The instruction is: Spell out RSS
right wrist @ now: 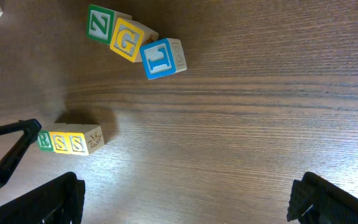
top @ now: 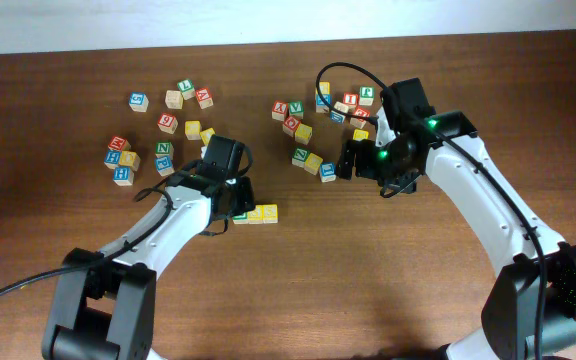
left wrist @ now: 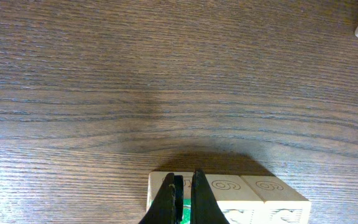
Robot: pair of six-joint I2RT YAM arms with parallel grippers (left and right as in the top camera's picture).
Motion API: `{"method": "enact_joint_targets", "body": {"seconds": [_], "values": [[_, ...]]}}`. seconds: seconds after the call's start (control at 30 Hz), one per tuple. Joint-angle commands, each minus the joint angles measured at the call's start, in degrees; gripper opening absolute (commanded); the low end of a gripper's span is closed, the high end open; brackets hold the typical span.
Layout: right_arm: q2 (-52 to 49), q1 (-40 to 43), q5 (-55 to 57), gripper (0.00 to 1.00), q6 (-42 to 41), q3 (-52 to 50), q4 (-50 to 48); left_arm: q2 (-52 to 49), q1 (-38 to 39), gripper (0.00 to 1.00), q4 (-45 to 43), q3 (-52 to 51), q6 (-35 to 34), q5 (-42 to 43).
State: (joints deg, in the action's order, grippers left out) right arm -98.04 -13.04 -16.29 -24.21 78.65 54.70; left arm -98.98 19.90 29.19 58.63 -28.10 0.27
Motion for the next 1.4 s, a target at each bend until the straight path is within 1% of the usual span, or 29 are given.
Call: {"method": "enact_joint_targets", "body": {"seconds": [0.0,0.43,0.73,0.83,0.93,1.07,1.1,1.17,1.27,1.37], "values": [[0.5,0.4,0.5,0.98,0.0,0.8,0.0,-0.4,0.2,0.0,0.1,0.5,0.7,1.0],[0.5,0.3,0.5,0.98,0.0,0.8,0.0,-0.4,0.6,0.0,1.5,0.5,0.7,1.0],[0.5,0.4,0.5,0.98,0.0,0.8,0.0,-0.2,0.4,0.0,-0.3,1.2,0.8,-1.5],[0.5,0.4,0.5,0.98,0.0,0.8,0.0,1.4,-1.0,0.0,3.7,4.5,0.7,-2.6],[0.5,0.4,0.5,0.98,0.0,0.8,0.0,3.8,-3.0,0.0,12.0,8.5,-0.5,-2.6],[0.5,0.3,0.5,0.98,0.0,0.8,0.0,4.1,-3.7,0.0,22.3,8.5,-3.3,-2.4],[0.5,0.3,0.5,0.98,0.0,0.8,0.0,3.8,-3.6,0.0,23.5,8.0,-4.0,-1.9],[0.5,0.4,0.5,0.98,0.0,0.8,0.0,3.0,-3.3,0.0,23.3,5.8,-4.4,-0.2],[0.5,0.4,0.5,0.98,0.0,0.8,0.0,1.5,-3.3,0.0,18.3,2.1,-6.5,0.2],[0.5,0.4,0.5,0.98,0.0,0.8,0.0,-0.3,-3.3,0.0,14.7,1.3,-6.5,0.4]]}}
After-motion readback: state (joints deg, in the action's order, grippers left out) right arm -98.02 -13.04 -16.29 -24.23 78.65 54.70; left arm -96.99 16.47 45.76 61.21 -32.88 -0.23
